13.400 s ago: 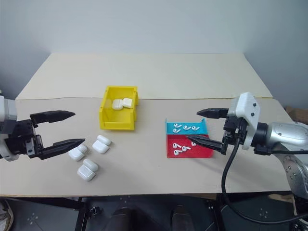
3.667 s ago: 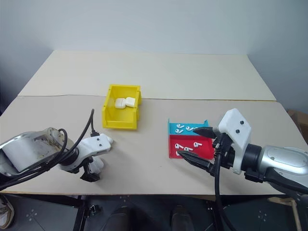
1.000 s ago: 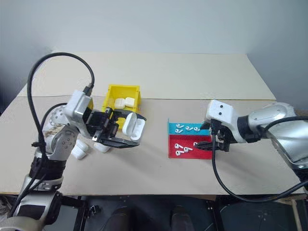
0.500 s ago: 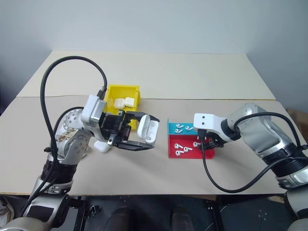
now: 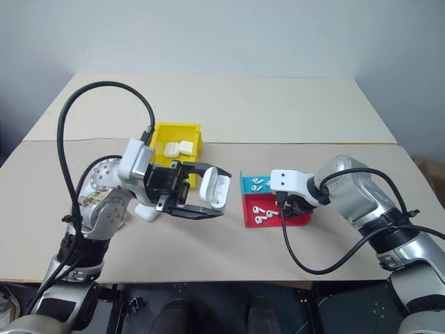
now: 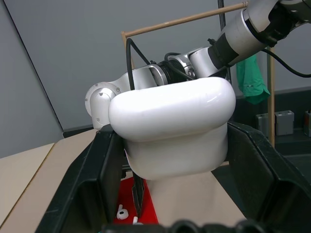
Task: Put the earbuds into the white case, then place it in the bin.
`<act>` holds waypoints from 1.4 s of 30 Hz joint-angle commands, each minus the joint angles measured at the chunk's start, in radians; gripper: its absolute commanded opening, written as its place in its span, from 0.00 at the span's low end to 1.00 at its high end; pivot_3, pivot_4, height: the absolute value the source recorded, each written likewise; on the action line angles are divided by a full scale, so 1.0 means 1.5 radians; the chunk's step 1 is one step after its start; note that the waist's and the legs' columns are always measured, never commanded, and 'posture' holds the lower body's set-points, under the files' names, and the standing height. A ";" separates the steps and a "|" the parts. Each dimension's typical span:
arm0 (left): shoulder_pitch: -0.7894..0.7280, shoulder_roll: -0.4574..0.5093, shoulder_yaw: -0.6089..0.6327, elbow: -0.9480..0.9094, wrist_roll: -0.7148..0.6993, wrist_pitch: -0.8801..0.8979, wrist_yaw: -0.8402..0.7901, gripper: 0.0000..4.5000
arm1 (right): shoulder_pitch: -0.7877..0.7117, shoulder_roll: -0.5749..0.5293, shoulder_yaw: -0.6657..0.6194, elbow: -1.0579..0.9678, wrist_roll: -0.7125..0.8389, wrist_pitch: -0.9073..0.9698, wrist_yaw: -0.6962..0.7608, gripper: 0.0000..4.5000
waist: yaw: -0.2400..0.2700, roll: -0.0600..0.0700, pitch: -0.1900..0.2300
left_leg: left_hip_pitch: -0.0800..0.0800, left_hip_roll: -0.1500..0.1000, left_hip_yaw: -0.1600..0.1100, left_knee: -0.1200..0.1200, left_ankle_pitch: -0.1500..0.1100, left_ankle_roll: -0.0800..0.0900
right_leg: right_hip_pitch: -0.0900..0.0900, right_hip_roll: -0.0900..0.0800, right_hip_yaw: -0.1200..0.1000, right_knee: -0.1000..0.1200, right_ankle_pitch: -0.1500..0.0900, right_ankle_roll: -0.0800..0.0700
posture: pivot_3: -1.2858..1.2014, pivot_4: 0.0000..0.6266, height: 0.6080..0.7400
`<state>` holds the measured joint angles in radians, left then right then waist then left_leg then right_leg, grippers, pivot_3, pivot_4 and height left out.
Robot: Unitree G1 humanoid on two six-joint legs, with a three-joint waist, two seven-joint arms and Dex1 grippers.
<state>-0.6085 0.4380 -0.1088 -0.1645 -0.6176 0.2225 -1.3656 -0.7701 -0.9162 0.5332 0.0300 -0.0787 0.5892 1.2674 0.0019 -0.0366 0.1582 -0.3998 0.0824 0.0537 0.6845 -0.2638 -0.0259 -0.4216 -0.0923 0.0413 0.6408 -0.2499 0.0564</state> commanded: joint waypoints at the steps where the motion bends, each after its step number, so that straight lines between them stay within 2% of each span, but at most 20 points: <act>1: -0.005 0.003 0.007 -0.017 -0.007 -0.005 0.001 0.64 | 0.000 -0.007 -0.016 -0.007 -0.015 -0.015 0.012 0.57 | 0.000 0.000 0.000 | 0.000 0.000 0.000 0.000 0.000 0.000 | 0.000 0.000 0.000 0.000 0.000 0.000 | 0.52 0.24 1.00; 3: -0.006 0.003 0.006 -0.018 -0.006 -0.005 0.003 0.64 | 0.003 -0.004 -0.015 -0.002 -0.022 -0.018 0.011 0.57 | 0.000 0.000 0.000 | 0.000 0.000 0.000 0.000 0.000 0.000 | 0.000 0.000 0.000 0.000 0.000 0.000 | 0.52 0.24 1.00; 4: -0.005 0.003 0.007 -0.019 -0.007 -0.005 0.004 0.64 | 0.005 -0.003 -0.014 -0.002 -0.026 -0.021 0.011 0.52 | 0.000 0.000 0.000 | 0.000 0.000 0.000 0.000 0.000 0.000 | 0.000 0.000 0.000 0.000 0.000 0.000 | 0.52 0.24 1.00; 6: -0.004 0.004 0.007 -0.021 -0.006 -0.005 0.005 0.64 | 0.010 -0.003 -0.011 -0.001 -0.034 -0.025 0.012 0.44 | 0.001 0.000 0.000 | 0.000 0.000 0.000 0.000 0.000 0.000 | 0.000 0.000 0.000 0.000 0.000 0.000 | 0.52 0.24 1.00; 9: -0.002 0.005 0.010 -0.025 -0.008 -0.002 0.009 0.64 | 0.016 -0.002 -0.017 -0.011 -0.033 -0.012 0.013 0.21 | 0.000 0.000 0.000 | 0.000 0.000 0.000 0.000 0.000 0.000 | 0.000 0.000 0.000 0.000 0.000 0.000 | 0.52 0.24 1.00; 11: 0.000 0.007 0.012 -0.027 -0.010 -0.001 0.008 0.64 | 0.023 -0.007 -0.029 -0.028 -0.033 0.000 0.005 0.14 | 0.001 0.000 0.000 | 0.001 0.000 0.000 0.000 0.000 0.000 | 0.001 0.000 0.000 0.000 0.000 0.000 | 0.52 0.24 1.00; 14: 0.000 0.011 0.012 -0.027 -0.014 0.001 0.006 0.64 | 0.041 -0.025 -0.067 -0.074 -0.018 0.027 0.005 0.14 | 0.002 0.000 0.000 | 0.000 0.000 0.000 0.000 0.000 0.000 | 0.000 0.000 0.000 0.000 0.000 0.000 | 0.52 0.24 1.00; 17: -0.007 0.013 0.016 -0.017 -0.020 0.005 0.002 0.64 | 0.061 -0.046 -0.157 -0.152 0.055 0.110 0.019 0.14 | 0.005 0.000 0.000 | 0.000 0.000 0.000 0.000 0.000 0.000 | 0.000 0.000 0.000 0.000 0.000 0.000 | 0.52 0.24 1.00; 20: -0.020 0.016 0.024 -0.008 -0.031 0.015 0.000 0.64 | 0.075 -0.058 -0.314 -0.249 0.190 0.235 0.043 0.14 | 0.007 0.001 0.000 | 0.000 0.000 0.000 0.000 0.000 0.000 | 0.000 0.000 0.000 0.000 0.000 0.000 | 0.52 0.24 1.00; 22: -0.030 0.015 0.027 -0.004 -0.041 0.030 0.003 0.64 | 0.094 -0.036 -0.422 -0.294 0.264 0.280 0.028 0.14 | 0.007 0.001 0.000 | 0.000 0.000 0.000 0.000 0.000 0.000 | 0.000 0.000 0.000 0.000 0.000 0.000 | 0.52 0.24 1.00; 26: -0.052 0.009 0.026 0.009 -0.047 0.053 0.016 0.64 | 0.112 0.086 -0.607 -0.377 0.391 0.343 -0.068 0.14 | 0.006 0.000 0.000 | 0.000 0.000 -0.001 0.000 0.000 0.000 | 0.002 0.000 -0.001 0.000 0.000 0.000 | 0.52 0.24 1.00; 29: -0.068 0.001 0.015 0.027 -0.038 0.065 0.023 0.64 | 0.083 0.216 -0.715 -0.424 0.513 0.423 -0.176 0.14 | 0.005 0.001 0.000 | 0.001 0.000 -0.001 0.000 0.000 0.000 | 0.001 0.000 0.000 0.000 0.000 0.000 | 0.52 0.24 1.00; 32: -0.078 -0.002 0.013 0.038 -0.038 0.075 0.019 0.64 | 0.071 0.278 -0.734 -0.475 0.590 0.447 -0.260 0.14 | 0.006 0.002 -0.001 | 0.000 0.000 -0.001 0.000 0.000 0.000 | 0.001 0.000 -0.001 0.001 0.000 0.000 | 0.52 0.24 1.00; 36: -0.092 -0.024 0.000 0.055 -0.032 0.076 0.016 0.64 | 0.062 0.342 -0.710 -0.519 0.686 0.443 -0.371 0.14 | 0.005 0.002 -0.001 | 0.000 0.000 -0.001 -0.001 0.000 0.000 | 0.001 0.000 -0.001 0.001 0.000 0.000 | 0.52 0.24 1.00; 42: -0.114 -0.033 0.004 0.081 -0.020 0.064 0.007 0.64 | 0.097 0.338 -0.646 -0.526 0.740 0.411 -0.460 0.14 | 0.004 0.002 -0.001 | 0.000 0.000 -0.001 -0.001 0.000 0.000 | 0.001 0.000 -0.001 0.000 0.000 0.000 | 0.52 0.24 1.00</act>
<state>-0.7576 0.3925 -0.1152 -0.0389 -0.6490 0.3362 -1.3475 -0.6234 -0.3975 -0.4396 -0.7391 1.0042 1.2421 0.6110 0.0086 -0.0336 0.1570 -0.4001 0.0825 0.0519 0.6836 -0.2639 -0.0258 -0.4202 -0.0921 0.0401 0.6415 -0.2498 0.0567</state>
